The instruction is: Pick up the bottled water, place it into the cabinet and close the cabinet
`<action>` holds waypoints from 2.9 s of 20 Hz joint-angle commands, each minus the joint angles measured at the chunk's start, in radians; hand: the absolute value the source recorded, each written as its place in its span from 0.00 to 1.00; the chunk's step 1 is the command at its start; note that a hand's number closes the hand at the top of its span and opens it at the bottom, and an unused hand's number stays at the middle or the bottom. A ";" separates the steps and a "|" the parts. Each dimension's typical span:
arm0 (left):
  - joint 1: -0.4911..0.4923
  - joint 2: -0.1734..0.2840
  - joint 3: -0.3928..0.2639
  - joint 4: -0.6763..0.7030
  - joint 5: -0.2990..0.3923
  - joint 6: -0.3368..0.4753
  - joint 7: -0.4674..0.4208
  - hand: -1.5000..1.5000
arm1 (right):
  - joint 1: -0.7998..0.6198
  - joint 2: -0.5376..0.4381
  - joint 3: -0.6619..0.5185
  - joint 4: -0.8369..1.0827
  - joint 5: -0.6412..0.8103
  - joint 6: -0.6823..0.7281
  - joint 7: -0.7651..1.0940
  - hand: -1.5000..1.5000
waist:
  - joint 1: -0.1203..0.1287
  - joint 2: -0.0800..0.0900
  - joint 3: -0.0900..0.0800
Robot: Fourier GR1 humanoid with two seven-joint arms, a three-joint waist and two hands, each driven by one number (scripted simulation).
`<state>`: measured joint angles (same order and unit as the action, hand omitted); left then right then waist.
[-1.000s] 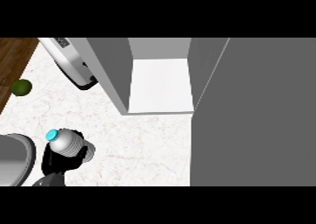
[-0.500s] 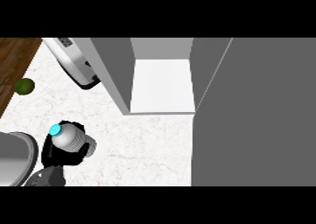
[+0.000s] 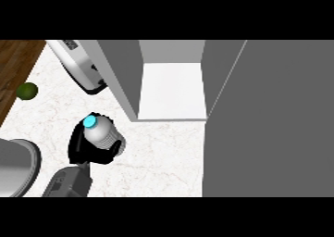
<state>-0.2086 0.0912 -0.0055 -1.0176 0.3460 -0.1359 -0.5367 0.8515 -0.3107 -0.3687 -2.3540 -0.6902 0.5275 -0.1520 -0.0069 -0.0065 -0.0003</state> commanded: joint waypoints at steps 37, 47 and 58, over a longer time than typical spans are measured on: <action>-0.689 -0.091 -0.235 0.451 0.079 0.687 0.160 1.00 | -0.025 -0.025 -0.017 -0.103 -0.169 -0.019 0.074 0.00 | -0.048 0.019 -0.002; -0.833 -0.091 -0.169 0.697 0.067 0.702 0.054 1.00 | -0.006 -0.041 -0.071 -0.057 -0.197 0.050 0.044 0.00 | -0.062 0.024 -0.002; -0.950 -0.090 -0.147 0.860 0.035 0.724 0.071 0.00 | -0.054 -0.028 -0.032 -0.054 -0.147 0.032 0.048 0.00 | -0.066 0.031 -0.002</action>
<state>-1.1376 0.0038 -0.1686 -0.2024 0.3833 0.5889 -0.4593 0.7933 -0.3377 -0.3831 -2.3228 -0.8132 0.5908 -0.1340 -0.0777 0.0229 -0.0018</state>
